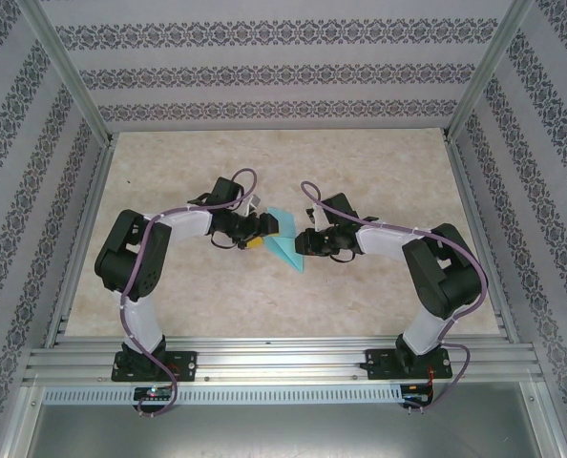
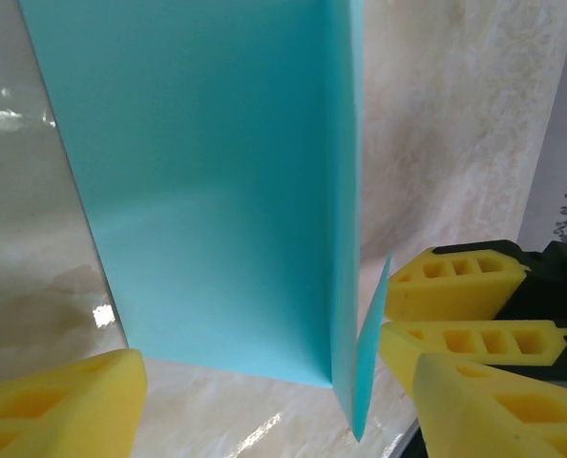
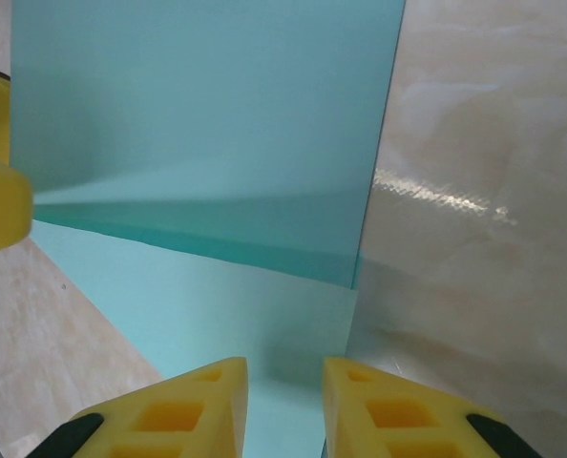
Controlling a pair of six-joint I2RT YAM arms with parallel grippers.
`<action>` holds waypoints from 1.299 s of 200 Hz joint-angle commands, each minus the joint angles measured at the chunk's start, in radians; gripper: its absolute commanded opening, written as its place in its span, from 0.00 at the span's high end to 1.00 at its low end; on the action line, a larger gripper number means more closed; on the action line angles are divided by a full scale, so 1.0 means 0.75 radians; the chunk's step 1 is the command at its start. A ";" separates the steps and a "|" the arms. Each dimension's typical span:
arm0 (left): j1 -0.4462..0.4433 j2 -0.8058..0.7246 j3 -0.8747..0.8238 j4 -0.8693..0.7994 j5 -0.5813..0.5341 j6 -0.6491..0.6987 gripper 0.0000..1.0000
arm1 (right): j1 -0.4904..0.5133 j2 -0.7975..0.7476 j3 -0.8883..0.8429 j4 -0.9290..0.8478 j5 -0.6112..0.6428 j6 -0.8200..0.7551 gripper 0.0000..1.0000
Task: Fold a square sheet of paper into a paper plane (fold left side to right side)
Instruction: Fourth fold the wing at the center of the table.
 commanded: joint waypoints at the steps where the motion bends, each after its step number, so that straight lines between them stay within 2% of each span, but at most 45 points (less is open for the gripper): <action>1: -0.033 -0.013 0.012 0.173 0.039 -0.095 0.30 | 0.012 0.007 0.025 0.024 0.022 -0.028 0.72; 29: -0.058 0.021 0.037 0.184 0.034 -0.120 0.43 | 0.016 -0.004 0.019 0.034 0.037 -0.034 0.71; 70: -0.072 0.026 0.039 0.190 0.015 -0.160 0.76 | 0.038 -0.063 0.005 0.024 0.116 -0.070 0.68; 94: -0.074 0.007 0.025 0.175 -0.011 -0.193 0.84 | 0.092 -0.145 -0.002 -0.033 0.245 -0.134 0.64; 123: -0.073 0.003 0.020 0.151 -0.015 -0.201 0.85 | 0.204 -0.190 -0.004 -0.103 0.434 -0.199 0.61; 173: -0.075 0.006 0.018 0.141 -0.019 -0.207 0.85 | 0.370 -0.097 0.076 -0.196 0.663 -0.271 0.59; 200: -0.075 0.004 0.024 0.120 -0.025 -0.195 0.86 | 0.369 -0.130 0.073 -0.210 0.723 -0.261 0.57; 234: -0.076 0.003 0.030 0.096 -0.038 -0.181 0.86 | 0.294 -0.269 0.015 -0.249 0.732 -0.269 0.52; 260: -0.075 0.004 0.039 0.083 -0.046 -0.179 0.86 | 0.314 -0.325 0.018 -0.291 0.740 -0.283 0.51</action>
